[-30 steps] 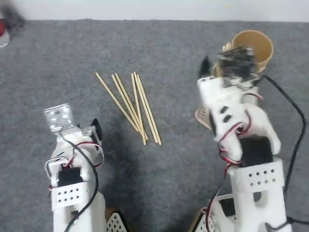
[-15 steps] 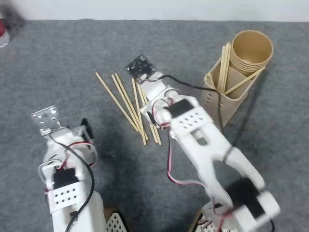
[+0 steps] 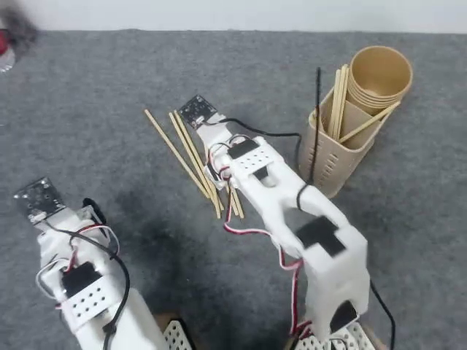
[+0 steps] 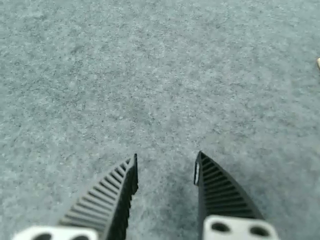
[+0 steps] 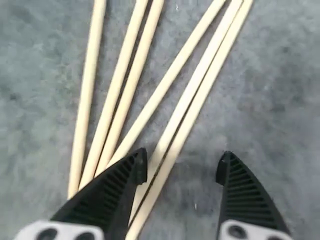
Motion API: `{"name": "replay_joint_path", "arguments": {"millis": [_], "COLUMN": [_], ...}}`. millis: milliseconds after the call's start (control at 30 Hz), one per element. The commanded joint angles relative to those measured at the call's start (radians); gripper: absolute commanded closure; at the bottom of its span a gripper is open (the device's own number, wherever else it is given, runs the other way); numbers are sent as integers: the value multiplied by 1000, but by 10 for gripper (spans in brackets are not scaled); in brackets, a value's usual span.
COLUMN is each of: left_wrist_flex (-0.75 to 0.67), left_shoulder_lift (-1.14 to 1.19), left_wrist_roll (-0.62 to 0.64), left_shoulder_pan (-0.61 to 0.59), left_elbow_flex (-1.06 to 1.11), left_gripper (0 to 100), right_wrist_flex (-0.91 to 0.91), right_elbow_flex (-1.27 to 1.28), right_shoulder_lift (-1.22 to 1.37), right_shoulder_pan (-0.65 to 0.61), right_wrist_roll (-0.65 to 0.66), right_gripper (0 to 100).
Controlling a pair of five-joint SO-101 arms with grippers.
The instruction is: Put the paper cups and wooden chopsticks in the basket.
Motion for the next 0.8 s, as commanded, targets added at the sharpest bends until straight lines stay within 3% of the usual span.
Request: {"name": "replay_joint_path", "arguments": {"millis": [0, 100, 267, 533, 767], "left_wrist_flex": [-23, -25, -25, -23, -23], "left_shoulder_lift": [-15, -15, -15, -15, -15], "left_wrist_roll": [-8, -8, -8, -9, -14], "left_shoulder_pan": [0, 3, 3, 5, 18], "left_elbow_flex": [-7, -5, -5, -5, -4], "left_gripper": [815, 815, 815, 815, 815], "right_wrist_flex": [2, 81, 254, 518, 699], "right_elbow_flex": [-98, -181, -339, -560, -761], "right_shoulder_lift": [31, 64, 168, 275, 79], "right_shoulder_pan": [-7, -8, -7, 54, 148], "right_wrist_roll": [-5, 8, 183, 206, 204], "right_gripper": [768, 801, 992, 991, 991]}}
